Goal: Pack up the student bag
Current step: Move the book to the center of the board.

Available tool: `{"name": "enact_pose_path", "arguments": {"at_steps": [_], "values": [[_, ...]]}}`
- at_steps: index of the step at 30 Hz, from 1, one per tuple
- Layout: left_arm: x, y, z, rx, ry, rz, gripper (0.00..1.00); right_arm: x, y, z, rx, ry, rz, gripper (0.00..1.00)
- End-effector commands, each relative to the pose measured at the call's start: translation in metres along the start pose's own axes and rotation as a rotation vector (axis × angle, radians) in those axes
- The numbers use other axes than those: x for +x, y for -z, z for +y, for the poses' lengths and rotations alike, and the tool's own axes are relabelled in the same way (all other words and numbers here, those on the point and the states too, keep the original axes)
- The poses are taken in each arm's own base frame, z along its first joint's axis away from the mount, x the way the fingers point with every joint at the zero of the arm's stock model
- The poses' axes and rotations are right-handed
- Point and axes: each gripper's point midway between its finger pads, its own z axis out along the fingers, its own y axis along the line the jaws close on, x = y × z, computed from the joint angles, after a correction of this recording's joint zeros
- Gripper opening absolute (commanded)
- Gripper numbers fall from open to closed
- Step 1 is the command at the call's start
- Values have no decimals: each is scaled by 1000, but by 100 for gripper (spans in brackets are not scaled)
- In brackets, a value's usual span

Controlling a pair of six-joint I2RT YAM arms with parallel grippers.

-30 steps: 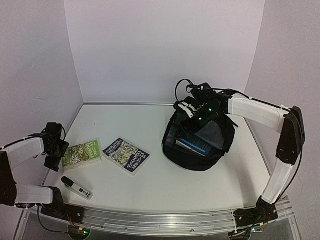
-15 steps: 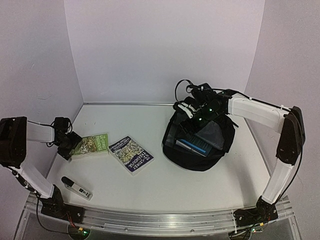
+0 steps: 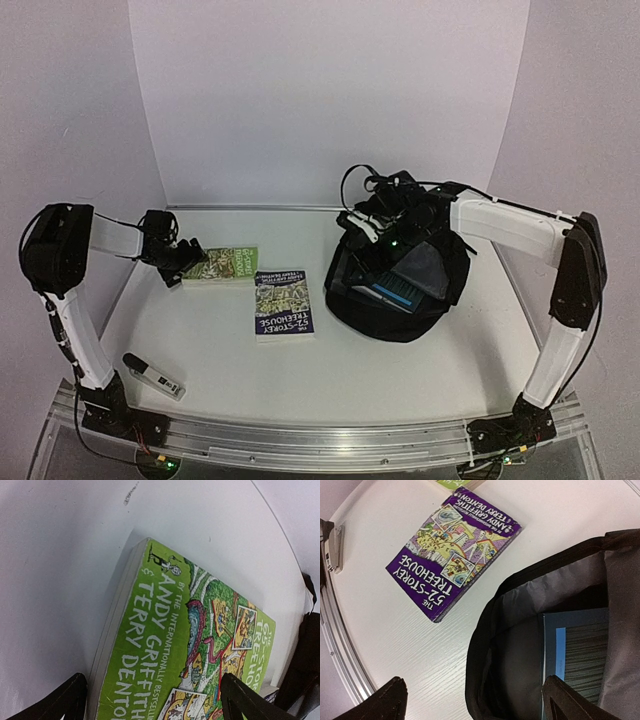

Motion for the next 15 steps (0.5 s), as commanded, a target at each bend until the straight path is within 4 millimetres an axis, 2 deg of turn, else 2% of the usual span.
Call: {"name": "enact_pose_path", "arguments": {"at_steps": [1, 3, 8, 12, 15], "values": [[-13, 22, -21, 30, -79, -59, 92, -3, -6, 10, -38, 1, 13, 93], [-17, 39, -33, 9, -87, -118, 90, -5, -6, 11, -39, 4, 9, 93], [2, 77, -61, 8, -81, -204, 86, -11, -7, 7, -23, 3, 1, 92], [27, 76, -89, 146, -112, -125, 83, -30, -14, 6, -20, -4, -22, 89], [47, 62, -118, 233, -238, -29, 81, -48, -19, 4, -21, -23, -48, 87]]}}
